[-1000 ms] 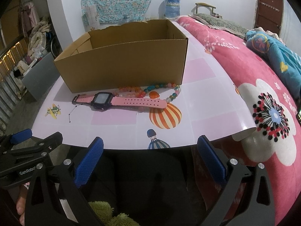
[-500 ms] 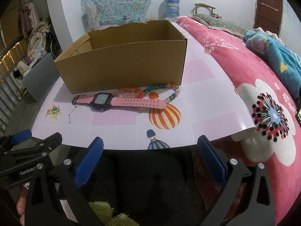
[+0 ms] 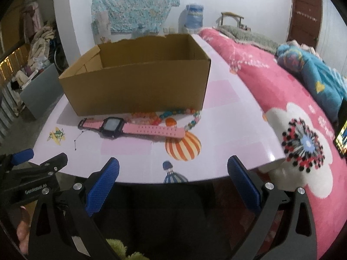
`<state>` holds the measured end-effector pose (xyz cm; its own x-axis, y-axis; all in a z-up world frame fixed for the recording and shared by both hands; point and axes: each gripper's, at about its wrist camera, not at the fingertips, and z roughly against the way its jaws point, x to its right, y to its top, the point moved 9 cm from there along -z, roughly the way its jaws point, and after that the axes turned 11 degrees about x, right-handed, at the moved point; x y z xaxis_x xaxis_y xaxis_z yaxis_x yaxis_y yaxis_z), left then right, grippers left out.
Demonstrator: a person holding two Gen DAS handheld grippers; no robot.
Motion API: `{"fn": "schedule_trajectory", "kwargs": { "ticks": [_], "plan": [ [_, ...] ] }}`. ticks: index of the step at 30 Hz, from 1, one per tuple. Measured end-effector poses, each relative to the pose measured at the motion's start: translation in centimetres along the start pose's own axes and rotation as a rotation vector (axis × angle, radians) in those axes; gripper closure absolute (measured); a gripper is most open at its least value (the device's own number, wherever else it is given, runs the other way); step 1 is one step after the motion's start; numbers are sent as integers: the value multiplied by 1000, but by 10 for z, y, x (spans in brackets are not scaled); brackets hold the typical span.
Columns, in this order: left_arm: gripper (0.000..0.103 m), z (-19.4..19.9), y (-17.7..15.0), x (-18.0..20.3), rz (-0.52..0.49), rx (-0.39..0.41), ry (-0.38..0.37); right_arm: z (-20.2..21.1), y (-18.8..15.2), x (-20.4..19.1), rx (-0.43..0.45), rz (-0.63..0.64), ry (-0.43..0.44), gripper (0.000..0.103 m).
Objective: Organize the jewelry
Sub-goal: 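Reach the right gripper to the pink watch and grasp its case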
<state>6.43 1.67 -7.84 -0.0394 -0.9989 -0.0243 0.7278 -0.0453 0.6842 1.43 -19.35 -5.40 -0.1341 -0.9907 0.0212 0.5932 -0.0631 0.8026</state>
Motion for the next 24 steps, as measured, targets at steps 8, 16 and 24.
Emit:
{"fn": "schedule_trajectory", "kwargs": {
  "ticks": [8, 16, 24],
  "plan": [
    [8, -10, 15, -12, -16, 3, -6, 0, 14, -6, 81, 75, 22, 6],
    [8, -14, 30, 1, -39, 85, -175, -12, 18, -14, 102, 104, 163, 6],
    [8, -13, 48, 4, -31, 161, -285, -38, 24, -37, 63, 143, 317, 6]
  ]
}}
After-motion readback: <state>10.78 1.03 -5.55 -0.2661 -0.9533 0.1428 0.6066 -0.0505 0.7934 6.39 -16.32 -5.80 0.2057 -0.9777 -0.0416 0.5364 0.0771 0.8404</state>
